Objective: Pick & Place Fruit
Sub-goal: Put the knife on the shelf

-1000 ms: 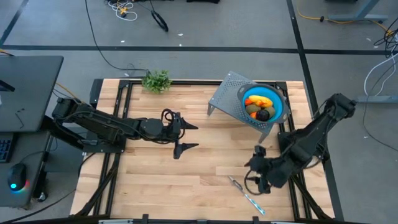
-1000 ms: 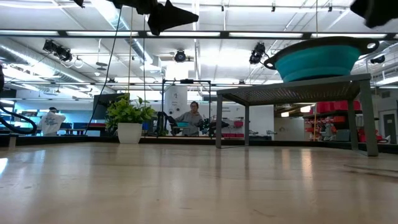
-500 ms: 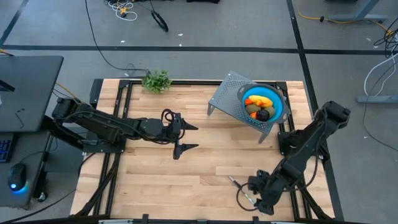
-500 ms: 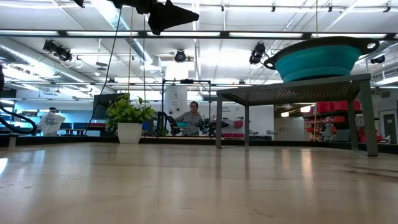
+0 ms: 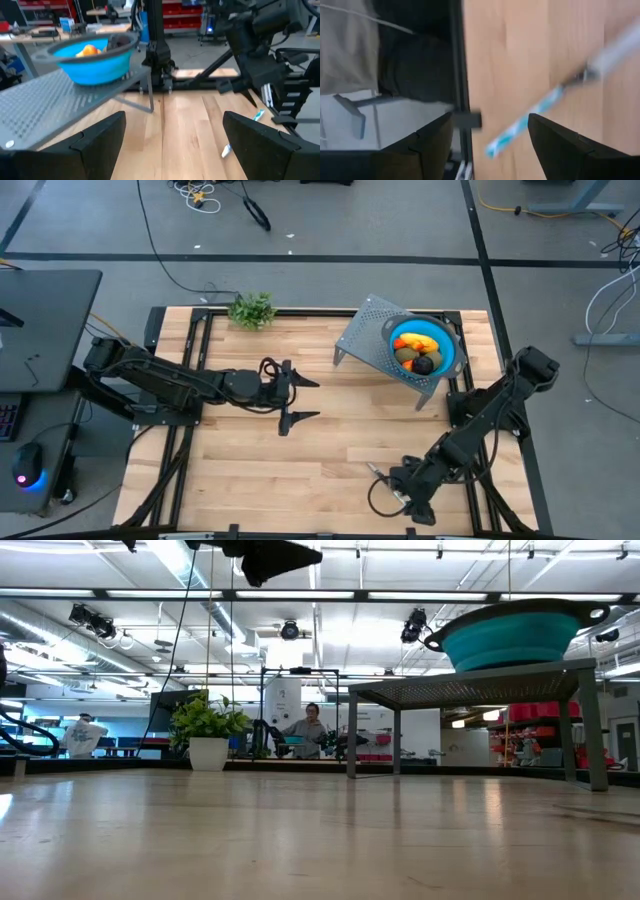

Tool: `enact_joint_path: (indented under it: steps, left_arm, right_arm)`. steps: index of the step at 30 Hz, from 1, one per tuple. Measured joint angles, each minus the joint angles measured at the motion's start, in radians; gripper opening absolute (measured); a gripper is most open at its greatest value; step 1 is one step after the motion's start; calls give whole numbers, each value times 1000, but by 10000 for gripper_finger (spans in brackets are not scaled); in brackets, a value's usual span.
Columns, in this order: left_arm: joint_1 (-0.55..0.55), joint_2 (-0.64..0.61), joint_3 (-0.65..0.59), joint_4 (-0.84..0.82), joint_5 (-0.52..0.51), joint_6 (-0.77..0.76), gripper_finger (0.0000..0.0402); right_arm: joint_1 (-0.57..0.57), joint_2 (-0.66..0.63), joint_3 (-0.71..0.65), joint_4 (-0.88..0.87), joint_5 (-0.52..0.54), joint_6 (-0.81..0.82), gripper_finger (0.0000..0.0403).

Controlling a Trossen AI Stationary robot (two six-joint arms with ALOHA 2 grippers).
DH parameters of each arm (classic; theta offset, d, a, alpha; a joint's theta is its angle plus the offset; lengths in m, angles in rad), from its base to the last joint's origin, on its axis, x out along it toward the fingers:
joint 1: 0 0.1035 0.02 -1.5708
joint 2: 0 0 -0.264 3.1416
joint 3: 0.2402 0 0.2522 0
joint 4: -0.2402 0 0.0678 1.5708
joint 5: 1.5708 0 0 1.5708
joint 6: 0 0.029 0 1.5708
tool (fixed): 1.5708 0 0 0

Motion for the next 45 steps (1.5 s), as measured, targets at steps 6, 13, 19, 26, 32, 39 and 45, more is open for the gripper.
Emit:
enact_joint_path:
  steps: [6,13,19,26,32,39,45]
  left_arm:
    - [0,0,0,40,0,2,345]
    - [0,0,0,38,0,2,345]
    - [0,0,0,29,0,2,345]
    - [0,0,0,20,0,-9,345]
    - [0,0,0,-1,0,-23,345]
    - [0,0,0,-9,0,-43,345]
    - [0,0,0,-8,0,-69,345]
  right_arm:
    - [-81,0,0,268,115,-347,265]
    - [-180,0,111,217,400,-825,265]
    - [-207,-2,310,-43,898,-1044,265]
    - [-197,-1,465,-218,1171,-1113,265]
    - [-191,-1,577,-149,910,-1007,258]
    - [-116,3,603,-355,696,-666,243]
    - [-46,44,603,-490,605,-398,243]
